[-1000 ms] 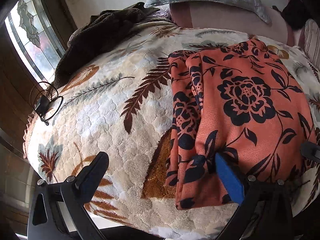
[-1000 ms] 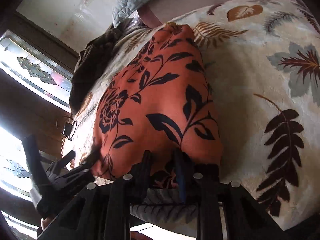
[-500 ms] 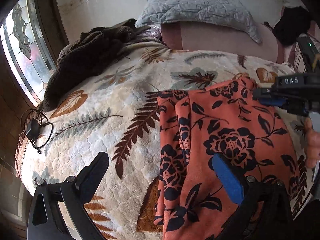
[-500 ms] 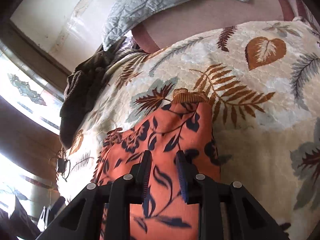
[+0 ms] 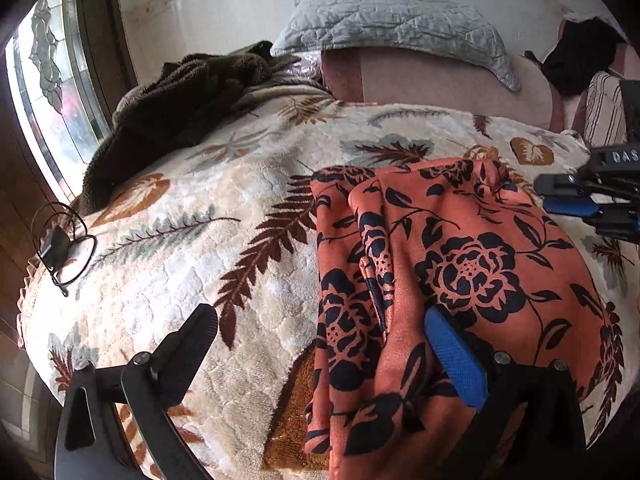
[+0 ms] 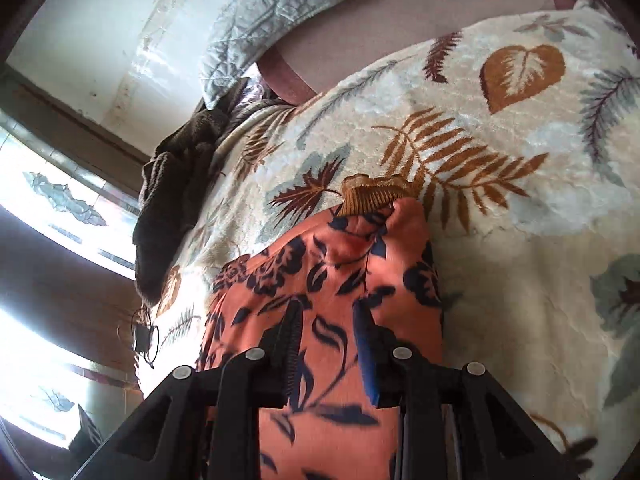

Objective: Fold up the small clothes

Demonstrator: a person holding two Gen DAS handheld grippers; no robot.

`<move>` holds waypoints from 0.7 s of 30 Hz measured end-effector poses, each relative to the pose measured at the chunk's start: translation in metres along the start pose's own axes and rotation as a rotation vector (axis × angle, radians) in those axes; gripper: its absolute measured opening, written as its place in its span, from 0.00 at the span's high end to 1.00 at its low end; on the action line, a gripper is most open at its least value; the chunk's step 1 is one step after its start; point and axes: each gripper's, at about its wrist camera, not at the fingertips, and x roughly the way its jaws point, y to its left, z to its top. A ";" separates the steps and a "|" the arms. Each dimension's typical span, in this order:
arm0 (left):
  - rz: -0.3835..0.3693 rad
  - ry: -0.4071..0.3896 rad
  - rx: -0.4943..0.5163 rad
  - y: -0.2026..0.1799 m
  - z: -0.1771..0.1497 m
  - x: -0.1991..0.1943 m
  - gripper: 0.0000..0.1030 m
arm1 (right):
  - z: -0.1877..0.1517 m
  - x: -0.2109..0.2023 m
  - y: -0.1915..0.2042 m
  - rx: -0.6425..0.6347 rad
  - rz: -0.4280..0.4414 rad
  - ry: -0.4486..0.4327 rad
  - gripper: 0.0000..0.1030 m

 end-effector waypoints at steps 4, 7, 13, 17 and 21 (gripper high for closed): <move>-0.033 -0.066 -0.033 0.009 -0.012 -0.027 0.00 | -0.045 -0.044 0.006 -0.043 0.025 -0.013 0.71; -0.034 0.058 -0.031 0.009 -0.027 -0.008 0.00 | -0.081 -0.045 -0.006 0.008 0.012 0.001 0.55; -0.053 0.094 -0.096 0.018 -0.031 -0.002 0.00 | -0.102 -0.058 -0.005 0.022 0.038 -0.001 0.53; 0.006 0.056 -0.022 0.004 -0.033 -0.026 0.00 | -0.109 -0.107 0.003 -0.048 0.050 -0.080 0.48; -0.028 0.004 0.018 -0.015 -0.031 -0.058 0.00 | -0.121 -0.154 -0.005 -0.061 0.047 -0.168 0.45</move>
